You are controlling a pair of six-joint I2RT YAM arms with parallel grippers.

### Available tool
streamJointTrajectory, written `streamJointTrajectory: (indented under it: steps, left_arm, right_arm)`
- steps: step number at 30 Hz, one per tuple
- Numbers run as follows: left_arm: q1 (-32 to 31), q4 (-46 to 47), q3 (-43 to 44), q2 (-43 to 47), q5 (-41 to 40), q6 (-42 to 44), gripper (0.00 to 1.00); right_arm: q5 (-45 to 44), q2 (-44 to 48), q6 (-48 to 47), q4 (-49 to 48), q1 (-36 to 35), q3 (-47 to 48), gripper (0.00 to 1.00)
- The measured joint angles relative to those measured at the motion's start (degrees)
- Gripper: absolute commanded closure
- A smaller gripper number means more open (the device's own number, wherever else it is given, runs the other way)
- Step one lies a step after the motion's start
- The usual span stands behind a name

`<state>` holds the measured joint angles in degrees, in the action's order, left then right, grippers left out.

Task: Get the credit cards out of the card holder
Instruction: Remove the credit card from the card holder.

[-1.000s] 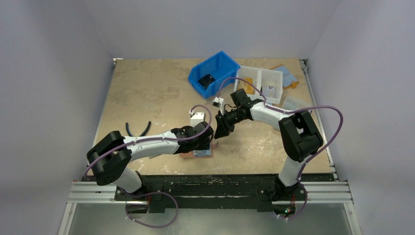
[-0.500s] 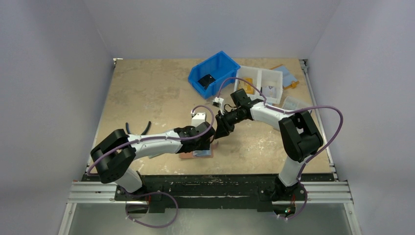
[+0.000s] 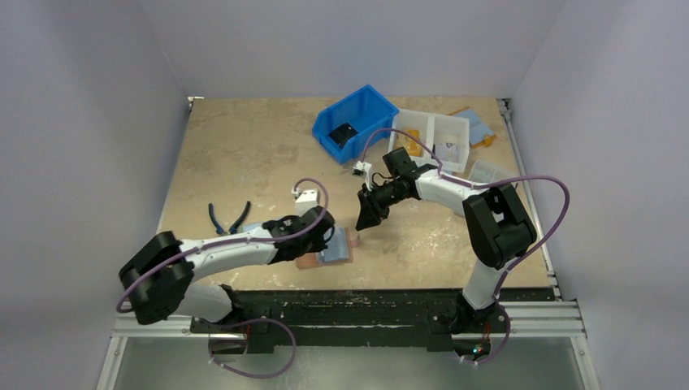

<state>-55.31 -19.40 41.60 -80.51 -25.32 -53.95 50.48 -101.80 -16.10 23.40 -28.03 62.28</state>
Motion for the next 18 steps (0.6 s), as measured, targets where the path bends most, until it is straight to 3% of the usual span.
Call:
streamJointTrajectory:
  steps: [5, 10, 13, 18]
  left_arm:
    - [8.39, 4.07, -10.14, 11.39, 5.75, -2.38, 0.65]
    - [12.57, 1.03, -14.93, 18.01, 7.1, -5.51, 0.59]
    - [12.55, -2.99, -14.58, 22.82, 5.66, -6.03, 0.49]
    - [12.57, -7.1, -11.39, 36.85, 4.04, -1.92, 0.06]
  right_arm:
    - [0.0, 0.0, -0.33, 0.02, 0.0, 0.0, 0.63]
    - [-0.02, 0.33, -1.16, 0.48, 0.0, 0.0, 0.63]
    - [-0.22, 0.57, -2.1, 1.44, -0.02, 0.0, 0.63]
    - [-0.17, 1.07, -5.4, 3.74, -0.02, 0.04, 0.62]
